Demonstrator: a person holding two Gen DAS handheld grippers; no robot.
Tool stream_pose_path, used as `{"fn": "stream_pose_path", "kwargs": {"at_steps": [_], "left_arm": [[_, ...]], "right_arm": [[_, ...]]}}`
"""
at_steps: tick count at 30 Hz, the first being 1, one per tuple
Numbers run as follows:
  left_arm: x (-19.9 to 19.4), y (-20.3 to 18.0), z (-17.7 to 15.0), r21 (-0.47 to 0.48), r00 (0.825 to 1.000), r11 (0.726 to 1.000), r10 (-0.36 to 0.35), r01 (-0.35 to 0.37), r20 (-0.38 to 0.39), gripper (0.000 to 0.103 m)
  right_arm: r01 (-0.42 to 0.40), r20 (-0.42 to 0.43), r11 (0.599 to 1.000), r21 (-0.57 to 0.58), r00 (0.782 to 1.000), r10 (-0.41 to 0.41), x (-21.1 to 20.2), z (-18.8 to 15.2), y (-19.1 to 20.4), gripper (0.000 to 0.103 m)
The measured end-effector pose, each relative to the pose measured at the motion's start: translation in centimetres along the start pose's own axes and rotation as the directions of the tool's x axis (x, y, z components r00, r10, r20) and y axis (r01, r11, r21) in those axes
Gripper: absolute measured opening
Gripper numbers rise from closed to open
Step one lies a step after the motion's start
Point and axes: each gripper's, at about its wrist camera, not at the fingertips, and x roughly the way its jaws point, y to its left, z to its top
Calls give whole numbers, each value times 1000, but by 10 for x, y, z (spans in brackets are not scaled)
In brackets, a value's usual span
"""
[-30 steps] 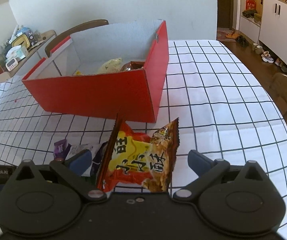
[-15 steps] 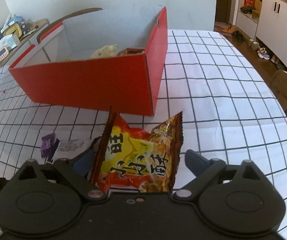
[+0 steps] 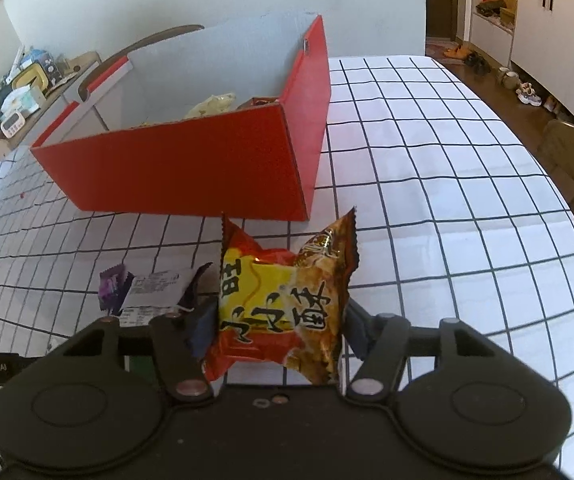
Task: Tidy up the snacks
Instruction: 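Grasp the clear candy stick packet with the left gripper while the right grasps the red-yellow chip bag, then carry the candy packet with the left gripper while the right carries the chip bag to the box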
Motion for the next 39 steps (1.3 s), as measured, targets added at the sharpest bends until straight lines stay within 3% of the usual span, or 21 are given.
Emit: {"fn": "stream_pose_path", "kwargs": {"at_steps": [21, 39], "left_arm": [[-74, -8, 3, 67, 992, 995, -85, 79, 96, 20], [-135, -38, 50, 187, 959, 978, -135, 89, 249, 21]], "right_arm": [[-74, 58, 997, -37, 995, 76, -77, -3, 24, 63], [-107, 154, 983, -151, 980, 130, -114, 44, 54, 63]]}}
